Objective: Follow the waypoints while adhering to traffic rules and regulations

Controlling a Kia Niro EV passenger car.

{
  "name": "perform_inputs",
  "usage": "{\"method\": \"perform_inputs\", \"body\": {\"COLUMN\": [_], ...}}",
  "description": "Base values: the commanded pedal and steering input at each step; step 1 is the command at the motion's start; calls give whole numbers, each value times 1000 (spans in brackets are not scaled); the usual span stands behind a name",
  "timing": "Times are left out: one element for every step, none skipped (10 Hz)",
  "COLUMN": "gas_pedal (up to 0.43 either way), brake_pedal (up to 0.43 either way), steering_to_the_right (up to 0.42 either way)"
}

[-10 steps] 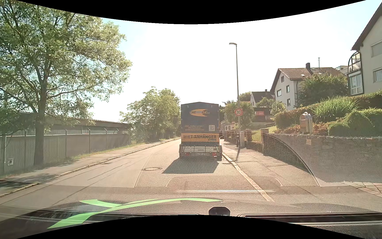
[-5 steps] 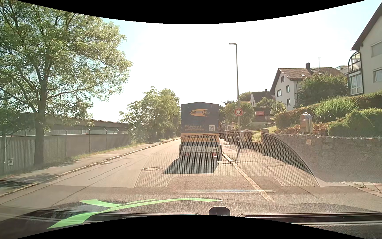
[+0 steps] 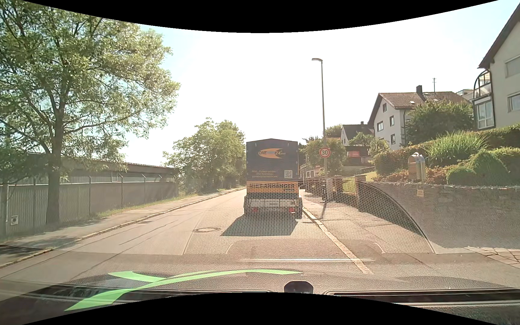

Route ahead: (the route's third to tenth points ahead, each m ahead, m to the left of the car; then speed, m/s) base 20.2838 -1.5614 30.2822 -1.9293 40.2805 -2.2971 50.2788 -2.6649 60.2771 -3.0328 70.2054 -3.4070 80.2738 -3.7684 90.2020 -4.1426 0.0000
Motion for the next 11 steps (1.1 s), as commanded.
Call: {"method": "perform_inputs", "body": {"gas_pedal": [0,0,0,0,0,0,0,0,0,0,0], "brake_pedal": [567,567,567,567,567,567,567,567,567,567,567], "steering_to_the_right": [8,8,8,8,8,8,8,8,8,8,8]}}
